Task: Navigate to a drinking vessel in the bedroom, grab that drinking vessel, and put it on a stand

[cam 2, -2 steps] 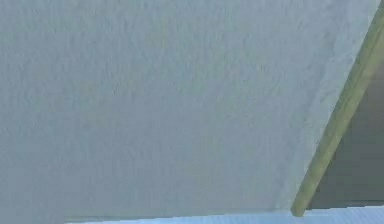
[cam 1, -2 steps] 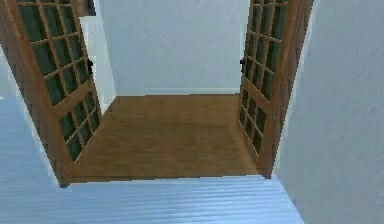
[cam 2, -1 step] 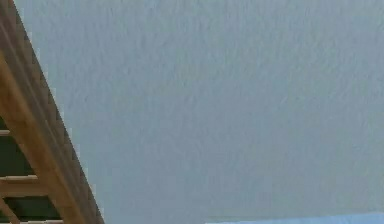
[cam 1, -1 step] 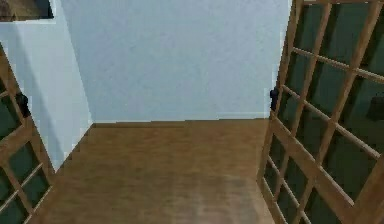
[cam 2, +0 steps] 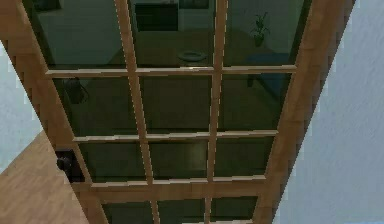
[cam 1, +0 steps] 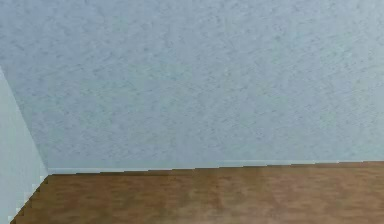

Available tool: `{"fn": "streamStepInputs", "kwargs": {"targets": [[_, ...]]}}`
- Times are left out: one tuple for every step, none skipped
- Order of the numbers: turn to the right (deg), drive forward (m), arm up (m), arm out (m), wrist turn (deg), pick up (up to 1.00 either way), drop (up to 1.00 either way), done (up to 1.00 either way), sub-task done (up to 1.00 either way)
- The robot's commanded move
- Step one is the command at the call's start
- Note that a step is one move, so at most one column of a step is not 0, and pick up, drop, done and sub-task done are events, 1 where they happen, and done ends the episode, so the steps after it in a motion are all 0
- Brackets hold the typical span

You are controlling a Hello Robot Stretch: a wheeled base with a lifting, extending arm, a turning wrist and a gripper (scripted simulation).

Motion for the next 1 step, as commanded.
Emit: {"fn": "streamStepInputs", "kwargs": {"targets": [[3.0,0.0,0.0,0.0,0.0,0.0,0.0,0.0,0.0]]}}
